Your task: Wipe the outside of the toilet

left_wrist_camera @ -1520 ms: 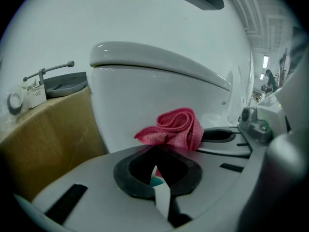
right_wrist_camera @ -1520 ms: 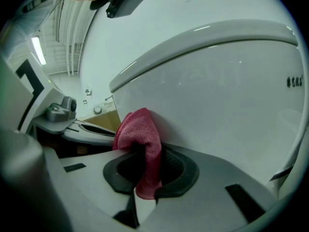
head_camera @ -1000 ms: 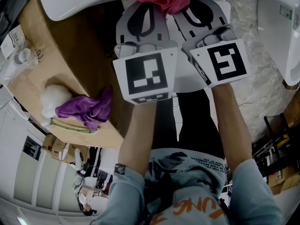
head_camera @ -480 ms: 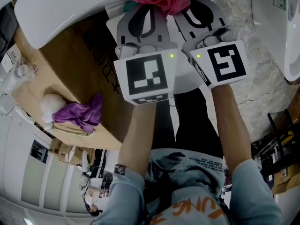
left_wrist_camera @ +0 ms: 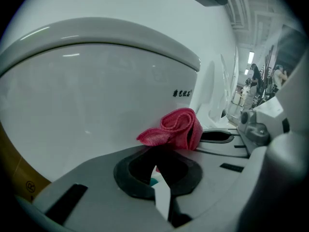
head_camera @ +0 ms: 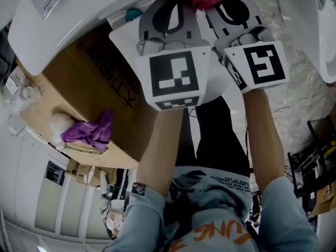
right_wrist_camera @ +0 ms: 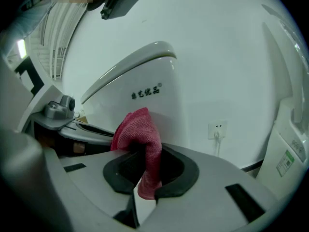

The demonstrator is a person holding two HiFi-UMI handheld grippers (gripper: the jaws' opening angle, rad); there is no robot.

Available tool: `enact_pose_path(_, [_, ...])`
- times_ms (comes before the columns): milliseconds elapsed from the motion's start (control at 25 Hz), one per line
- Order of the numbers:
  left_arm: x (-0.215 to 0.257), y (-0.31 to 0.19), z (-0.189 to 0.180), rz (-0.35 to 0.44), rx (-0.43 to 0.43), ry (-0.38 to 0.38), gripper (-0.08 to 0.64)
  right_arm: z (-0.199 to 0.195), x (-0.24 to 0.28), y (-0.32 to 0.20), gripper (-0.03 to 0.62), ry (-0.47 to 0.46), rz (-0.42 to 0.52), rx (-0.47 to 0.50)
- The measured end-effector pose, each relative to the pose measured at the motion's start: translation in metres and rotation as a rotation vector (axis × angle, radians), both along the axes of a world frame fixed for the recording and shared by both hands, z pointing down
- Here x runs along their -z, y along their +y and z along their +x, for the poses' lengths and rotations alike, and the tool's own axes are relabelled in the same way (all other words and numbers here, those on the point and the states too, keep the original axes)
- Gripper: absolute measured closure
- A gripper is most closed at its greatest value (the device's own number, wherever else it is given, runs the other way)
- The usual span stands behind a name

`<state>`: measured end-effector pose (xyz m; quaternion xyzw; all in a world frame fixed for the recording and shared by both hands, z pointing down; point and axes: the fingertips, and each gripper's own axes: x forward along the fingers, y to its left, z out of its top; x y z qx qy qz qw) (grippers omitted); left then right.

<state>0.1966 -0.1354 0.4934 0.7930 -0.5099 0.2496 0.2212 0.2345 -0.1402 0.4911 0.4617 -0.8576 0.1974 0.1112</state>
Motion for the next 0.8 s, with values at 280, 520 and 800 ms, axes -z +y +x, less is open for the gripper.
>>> enact_pose_path(280, [-0.009,-0.007,0.036,-0.008,-0.029,0.051,0.535,0.035,-0.004,-0.007,0.526,0.035,0.011,-0.060])
enact_pose_path(520, [-0.007,-0.004,0.038,-0.004,-0.042,0.078,0.535,0.053,-0.015,-0.007,0.526,0.077,-0.024,-0.113])
enact_pose_path(800, [-0.014,0.035,-0.039,-0.046,0.039,0.043,0.535,0.044,-0.035,0.025,0.526,0.119,-0.108,-0.134])
